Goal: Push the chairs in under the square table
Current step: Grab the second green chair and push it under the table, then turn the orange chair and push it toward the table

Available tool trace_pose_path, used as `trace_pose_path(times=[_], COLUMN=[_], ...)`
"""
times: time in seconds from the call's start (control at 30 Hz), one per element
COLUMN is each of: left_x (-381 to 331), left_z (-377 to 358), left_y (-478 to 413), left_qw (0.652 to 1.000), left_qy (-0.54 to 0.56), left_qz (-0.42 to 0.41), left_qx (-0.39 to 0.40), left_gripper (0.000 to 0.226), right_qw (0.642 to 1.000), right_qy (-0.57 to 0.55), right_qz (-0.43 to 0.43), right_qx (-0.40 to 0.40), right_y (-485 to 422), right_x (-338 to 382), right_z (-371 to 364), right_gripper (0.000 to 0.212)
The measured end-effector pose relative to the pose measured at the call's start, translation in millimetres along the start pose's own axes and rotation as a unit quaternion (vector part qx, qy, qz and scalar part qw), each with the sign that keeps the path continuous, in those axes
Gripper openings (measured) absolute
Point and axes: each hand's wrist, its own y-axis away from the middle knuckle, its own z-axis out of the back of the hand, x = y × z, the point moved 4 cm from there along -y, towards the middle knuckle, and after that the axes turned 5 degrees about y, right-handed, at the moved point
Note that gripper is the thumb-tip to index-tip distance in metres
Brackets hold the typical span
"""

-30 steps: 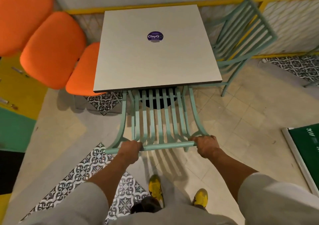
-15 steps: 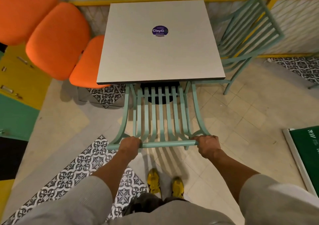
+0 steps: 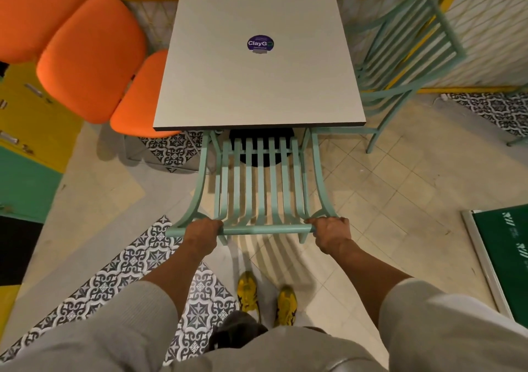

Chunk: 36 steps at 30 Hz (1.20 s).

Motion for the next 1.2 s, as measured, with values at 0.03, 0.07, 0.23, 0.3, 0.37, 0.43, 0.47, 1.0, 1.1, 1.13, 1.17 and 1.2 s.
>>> trace_pose_path(times=[0.03,0.07,0.23,0.3,0.37,0.43,0.47,1.0,1.1,1.13,1.17,1.2], left_x=[0,0,6,14,29,45,56,280,345,369,399,422], left_z=[1,0,4,9,15,16,14,-76,-85,-85,-83,-76], left_y=[1,1,16,28,44,62,75,235,256,262,269,273], left_qw=[1.000,1.000,0.999,0.999,0.996,0.991,0.987,0.916,0.905,0.902,0.899,0.900], left_qy=[0.008,0.019,0.035,0.051,0.084,0.118,0.133,0.267,0.282,0.284,0.283,0.277], left_qz=[0.003,0.004,0.008,0.017,0.032,0.055,0.071,0.295,0.313,0.320,0.326,0.326], left_qx=[0.003,0.003,0.004,-0.011,-0.024,-0.043,-0.052,-0.045,-0.053,-0.062,-0.071,-0.079], left_gripper=[0.032,0.035,0.071,0.078,0.079,0.080,0.082,0.115,0.115,0.116,0.117,0.117], right_qw=[1.000,1.000,0.997,0.995,0.993,0.989,0.985,0.901,0.892,0.891,0.889,0.888], right_qy=[-0.002,-0.007,-0.032,-0.022,-0.013,0.004,0.016,0.184,0.188,0.186,0.182,0.175], right_qz=[0.002,0.003,0.035,0.072,0.111,0.146,0.167,0.393,0.410,0.413,0.417,0.420], right_qx=[0.008,0.015,0.063,0.060,0.049,0.038,0.029,-0.025,-0.036,-0.041,-0.050,-0.066], right_y=[0,0,-3,-3,-4,-3,-2,44,53,55,58,60], right_x=[0,0,15,31,55,82,100,426,499,523,553,575], right_z=[0,0,19,37,55,71,78,150,165,173,185,199], right_gripper=[0.056,0.054,0.081,0.094,0.101,0.104,0.104,0.100,0.102,0.103,0.104,0.103])
